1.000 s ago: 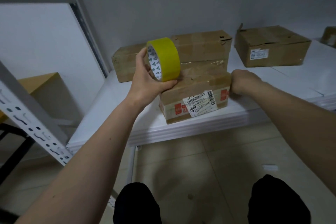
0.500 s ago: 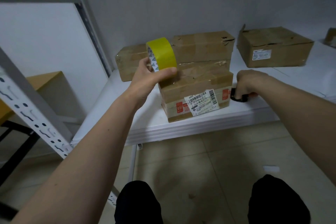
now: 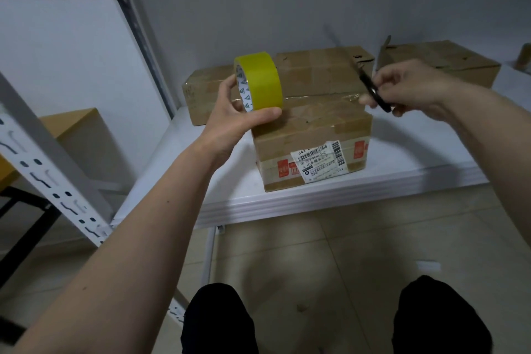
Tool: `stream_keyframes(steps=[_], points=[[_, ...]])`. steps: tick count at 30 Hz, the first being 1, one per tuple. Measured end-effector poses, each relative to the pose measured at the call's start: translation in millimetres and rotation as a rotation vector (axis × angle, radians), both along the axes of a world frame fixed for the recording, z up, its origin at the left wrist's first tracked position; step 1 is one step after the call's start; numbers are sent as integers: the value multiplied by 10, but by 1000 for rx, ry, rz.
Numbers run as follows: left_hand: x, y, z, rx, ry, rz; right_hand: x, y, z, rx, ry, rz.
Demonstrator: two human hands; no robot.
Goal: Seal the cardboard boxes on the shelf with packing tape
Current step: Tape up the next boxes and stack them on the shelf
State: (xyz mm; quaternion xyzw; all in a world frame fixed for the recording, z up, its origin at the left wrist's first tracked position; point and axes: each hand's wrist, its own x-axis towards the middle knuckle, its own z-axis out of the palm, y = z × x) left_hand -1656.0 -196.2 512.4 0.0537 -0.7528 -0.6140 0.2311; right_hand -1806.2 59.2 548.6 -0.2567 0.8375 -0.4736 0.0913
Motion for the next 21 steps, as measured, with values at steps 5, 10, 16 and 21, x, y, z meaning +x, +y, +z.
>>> stream_keyframes(steps=[5, 10, 16, 21], points=[[-2, -32, 7, 3, -9, -19, 223, 66, 206, 370, 94, 226], [-5, -36, -8, -3, -10, -16, 341, 26, 405, 588, 214, 284], [1, -45, -3, 25, 9, -17, 421, -167, 497, 634, 226, 372], [3, -26, 8, -2, 12, -25, 433, -369, 485, 616, 222, 401]])
